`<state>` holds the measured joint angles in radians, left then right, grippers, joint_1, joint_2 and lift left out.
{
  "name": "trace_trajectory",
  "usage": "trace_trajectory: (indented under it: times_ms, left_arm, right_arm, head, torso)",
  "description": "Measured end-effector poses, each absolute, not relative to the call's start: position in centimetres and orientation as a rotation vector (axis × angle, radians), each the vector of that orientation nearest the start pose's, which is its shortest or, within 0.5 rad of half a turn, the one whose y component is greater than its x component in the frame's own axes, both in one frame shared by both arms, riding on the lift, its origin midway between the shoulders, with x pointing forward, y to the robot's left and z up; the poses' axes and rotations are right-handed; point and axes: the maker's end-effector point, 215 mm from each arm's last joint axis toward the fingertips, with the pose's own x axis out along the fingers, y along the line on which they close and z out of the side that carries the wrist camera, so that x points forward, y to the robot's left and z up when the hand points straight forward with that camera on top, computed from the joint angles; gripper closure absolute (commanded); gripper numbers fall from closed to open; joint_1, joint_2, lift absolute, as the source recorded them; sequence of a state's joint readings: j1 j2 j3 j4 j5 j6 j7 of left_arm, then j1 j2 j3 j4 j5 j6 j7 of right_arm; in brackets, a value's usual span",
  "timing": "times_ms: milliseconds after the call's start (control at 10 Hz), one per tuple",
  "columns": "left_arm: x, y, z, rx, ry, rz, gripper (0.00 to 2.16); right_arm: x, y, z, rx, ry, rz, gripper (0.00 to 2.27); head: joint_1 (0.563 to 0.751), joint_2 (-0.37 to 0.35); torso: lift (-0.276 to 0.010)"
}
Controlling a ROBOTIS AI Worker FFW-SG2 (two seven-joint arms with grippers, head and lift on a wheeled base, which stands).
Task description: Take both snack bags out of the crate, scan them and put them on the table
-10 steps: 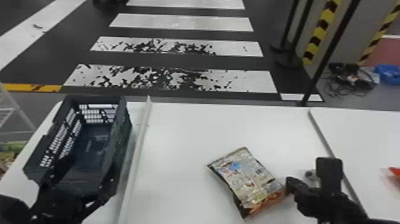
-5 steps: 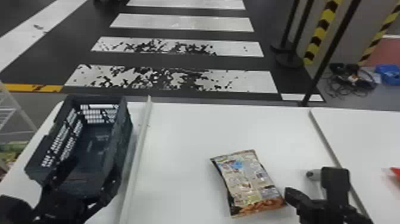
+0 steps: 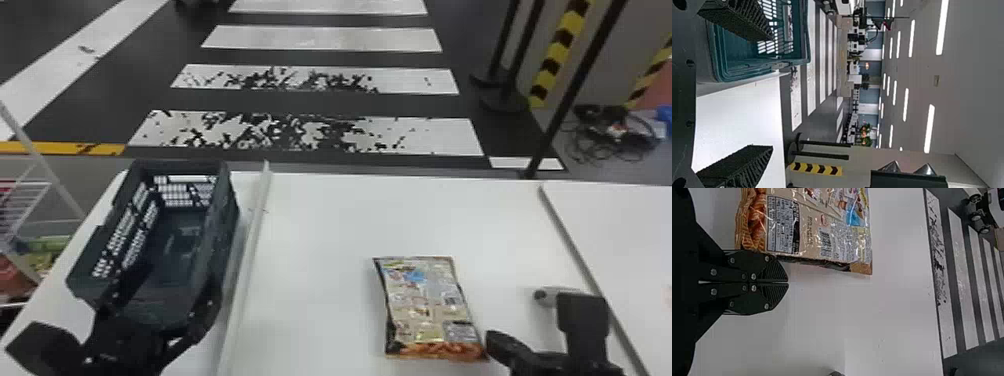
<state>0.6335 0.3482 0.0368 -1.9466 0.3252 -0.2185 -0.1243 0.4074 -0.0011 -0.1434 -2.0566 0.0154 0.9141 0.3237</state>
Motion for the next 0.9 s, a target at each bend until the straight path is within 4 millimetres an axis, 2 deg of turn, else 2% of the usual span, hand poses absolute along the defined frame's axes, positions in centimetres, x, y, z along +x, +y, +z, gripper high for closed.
trace_trajectory:
  times_ms: [400, 600, 700, 800, 900]
  left_arm:
    - [39.7, 26.4, -37.0, -0.016, 0.049, -0.22, 0.0]
    - [39.7, 26.3, -37.0, -0.016, 0.049, -0.222, 0.0]
    - [39.6, 26.4, -37.0, -0.016, 0.05, -0.222, 0.0]
    - [39.6, 26.4, -37.1, -0.015, 0.051, -0.222, 0.0]
    - [39.6, 26.4, -37.1, -0.015, 0.052, -0.221, 0.0]
  right_arm:
    - [35.3, -23.5, -53.2, 0.132, 0.869, 0.165, 2.26]
    - [35.1, -23.2, -53.2, 0.131, 0.87, 0.17, 2.25]
    - [35.5, -23.8, -52.8, 0.113, 0.854, 0.145, 2.12]
    - [36.6, -25.1, -51.5, 0.084, 0.811, 0.107, 1.28]
    - [37.4, -25.6, -49.6, 0.079, 0.764, 0.099, 0.26]
  head:
    - [0.695, 0.045]
    - [0.695, 0.048]
    - [0.695, 0.046]
    - [0.695, 0.027]
    - [0.695, 0.012]
  torso:
    - [-0.092]
    - [-0.092]
    - [-0.092]
    - [-0.092]
    - [-0.092]
